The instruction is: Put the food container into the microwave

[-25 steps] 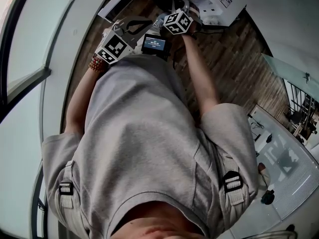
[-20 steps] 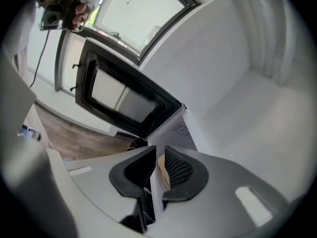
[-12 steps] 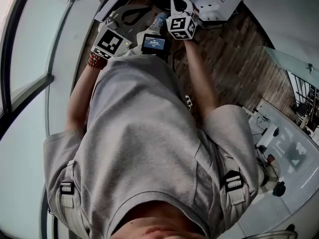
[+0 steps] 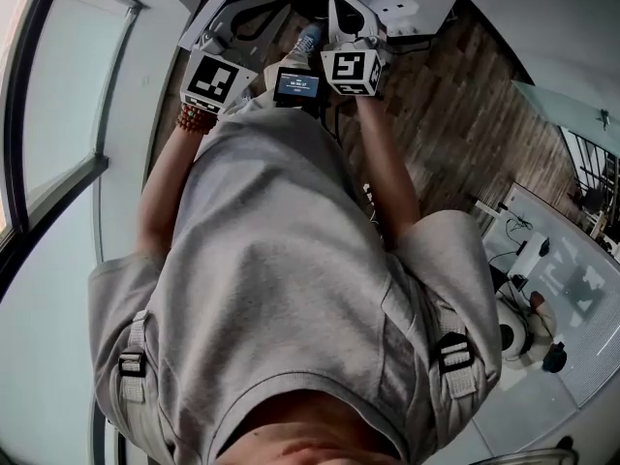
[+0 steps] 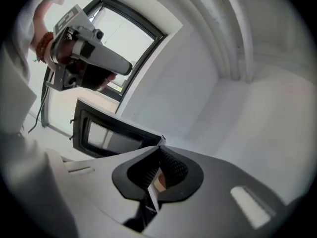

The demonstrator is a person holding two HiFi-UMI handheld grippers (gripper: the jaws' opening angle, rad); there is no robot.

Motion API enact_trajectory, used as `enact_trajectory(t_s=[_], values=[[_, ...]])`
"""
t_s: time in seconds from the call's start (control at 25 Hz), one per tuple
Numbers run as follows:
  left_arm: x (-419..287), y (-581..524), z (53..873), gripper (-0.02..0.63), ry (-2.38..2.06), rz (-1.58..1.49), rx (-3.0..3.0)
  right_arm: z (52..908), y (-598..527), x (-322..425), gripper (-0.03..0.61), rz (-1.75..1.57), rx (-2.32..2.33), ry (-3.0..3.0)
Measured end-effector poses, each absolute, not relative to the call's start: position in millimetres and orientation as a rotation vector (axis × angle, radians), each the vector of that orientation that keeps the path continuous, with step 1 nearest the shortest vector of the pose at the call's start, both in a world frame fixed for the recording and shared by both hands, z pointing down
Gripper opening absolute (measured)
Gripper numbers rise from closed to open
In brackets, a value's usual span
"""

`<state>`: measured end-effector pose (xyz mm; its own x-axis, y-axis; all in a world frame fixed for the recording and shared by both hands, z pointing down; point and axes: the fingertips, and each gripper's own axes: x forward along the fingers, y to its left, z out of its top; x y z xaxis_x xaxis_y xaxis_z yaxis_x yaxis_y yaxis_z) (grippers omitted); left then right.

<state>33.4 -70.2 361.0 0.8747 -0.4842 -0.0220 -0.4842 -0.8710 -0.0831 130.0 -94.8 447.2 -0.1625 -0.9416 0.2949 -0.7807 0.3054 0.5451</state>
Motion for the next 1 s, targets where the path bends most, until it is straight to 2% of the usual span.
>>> enact_trajectory(t_s=[0.4, 1.0], values=[[46, -51, 380, 0.002, 0.785, -0.013, -2.961, 413, -57, 116, 0.012, -0.388, 1.604, -2.147], [61, -40, 385, 0.002, 0.73, -0.026, -2.943, 406, -33, 118, 0.011, -0.349, 1.674, -2.175]])
